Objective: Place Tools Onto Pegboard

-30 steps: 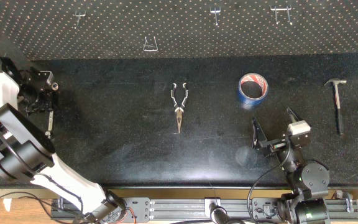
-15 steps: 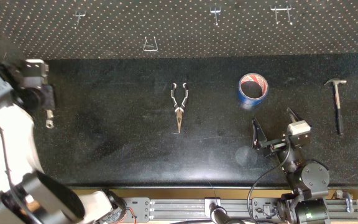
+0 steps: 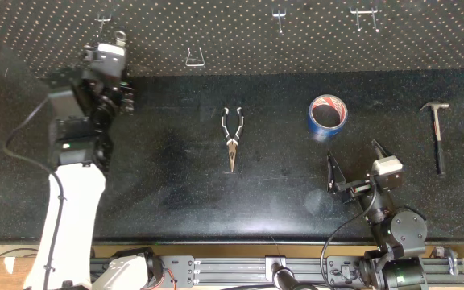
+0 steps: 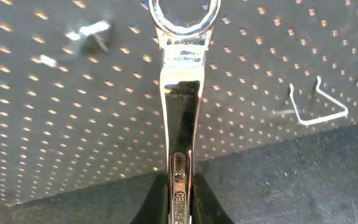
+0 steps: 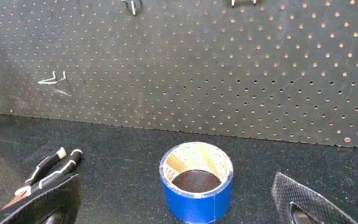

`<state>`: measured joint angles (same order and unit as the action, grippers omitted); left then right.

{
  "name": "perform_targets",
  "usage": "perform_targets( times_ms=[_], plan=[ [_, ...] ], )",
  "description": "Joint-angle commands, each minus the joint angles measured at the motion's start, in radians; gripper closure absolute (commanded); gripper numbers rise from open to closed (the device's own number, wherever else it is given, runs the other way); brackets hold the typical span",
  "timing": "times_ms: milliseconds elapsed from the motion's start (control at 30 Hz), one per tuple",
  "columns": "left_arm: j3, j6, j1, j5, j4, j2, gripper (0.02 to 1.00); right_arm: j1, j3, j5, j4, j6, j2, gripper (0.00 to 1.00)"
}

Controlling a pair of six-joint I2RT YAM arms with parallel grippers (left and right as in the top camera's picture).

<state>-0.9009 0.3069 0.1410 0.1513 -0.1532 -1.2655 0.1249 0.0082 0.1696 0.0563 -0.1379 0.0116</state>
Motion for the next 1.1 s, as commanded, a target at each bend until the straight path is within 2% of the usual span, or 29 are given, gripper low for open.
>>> perform_targets(
  times_ms=[33,67,133,233,400,867,1100],
  plan=[
    [0.009,-0.133,-0.024,-0.066,0.025,0.014,0.991,0.005,-0.004,-0.005,0.004,-0.008,-0.011,0.001],
    [0.009,-0.208,-0.025,-0.066,0.039,0.014,0.989,0.005,-0.004,-0.005,0.004,-0.008,-0.011,0.003],
    [0.013,-0.270,-0.025,-0.066,0.062,0.020,0.991,0.005,-0.004,-0.005,0.004,-0.008,-0.011,0.001],
    [0.055,-0.274,-0.025,-0.084,0.129,0.058,0.989,0.005,-0.004,-0.005,0.004,-0.008,-0.011,0.003],
    [0.150,-0.273,-0.026,-0.210,0.188,0.103,0.993,0.005,-0.004,-0.005,0.004,-0.008,-0.011,0.003],
    [0.144,-0.273,-0.022,-0.212,0.239,0.057,0.989,0.005,-0.004,-0.005,0.004,-0.008,-0.011,0.003],
    [0.113,-0.274,0.019,-0.211,0.237,0.026,0.989,0.005,-0.004,-0.005,0.004,-0.008,-0.011,0.003]
  ],
)
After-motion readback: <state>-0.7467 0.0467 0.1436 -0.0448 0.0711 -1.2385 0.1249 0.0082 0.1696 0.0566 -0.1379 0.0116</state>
